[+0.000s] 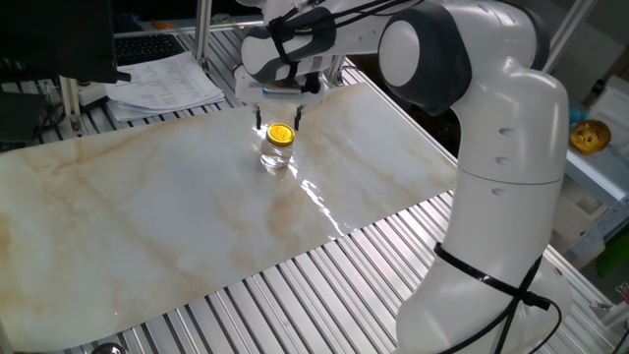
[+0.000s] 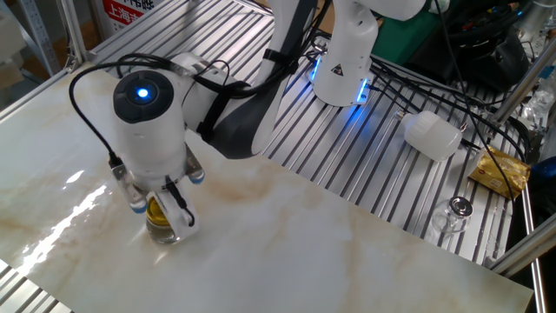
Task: Screw the lid onto the jar
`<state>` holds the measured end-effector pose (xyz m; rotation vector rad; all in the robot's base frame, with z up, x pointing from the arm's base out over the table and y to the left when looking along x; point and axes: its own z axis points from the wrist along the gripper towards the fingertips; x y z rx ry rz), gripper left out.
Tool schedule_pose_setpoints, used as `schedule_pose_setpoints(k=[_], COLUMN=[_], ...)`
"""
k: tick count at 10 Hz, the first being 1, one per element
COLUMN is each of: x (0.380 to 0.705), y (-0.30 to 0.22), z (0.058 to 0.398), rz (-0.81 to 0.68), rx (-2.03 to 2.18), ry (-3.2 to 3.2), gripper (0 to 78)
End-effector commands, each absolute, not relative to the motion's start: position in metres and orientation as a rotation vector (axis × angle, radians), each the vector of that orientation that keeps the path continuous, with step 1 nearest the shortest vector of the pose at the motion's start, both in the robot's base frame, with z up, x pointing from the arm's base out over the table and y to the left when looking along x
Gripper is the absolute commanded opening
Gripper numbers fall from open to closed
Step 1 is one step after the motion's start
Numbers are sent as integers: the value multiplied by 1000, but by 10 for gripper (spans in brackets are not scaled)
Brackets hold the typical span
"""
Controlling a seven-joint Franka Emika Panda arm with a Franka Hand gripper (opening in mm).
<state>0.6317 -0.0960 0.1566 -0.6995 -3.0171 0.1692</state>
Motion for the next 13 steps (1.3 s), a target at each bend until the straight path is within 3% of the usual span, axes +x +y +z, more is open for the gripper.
schedule_pose_setpoints(k=[1,8,13], x=[646,631,623], y=[-113,-122,-114], z=[143,136,135], rz=[222,232,81], rx=[365,329,178], ry=[-3051,-3044,-3080], gripper=[774,774,774])
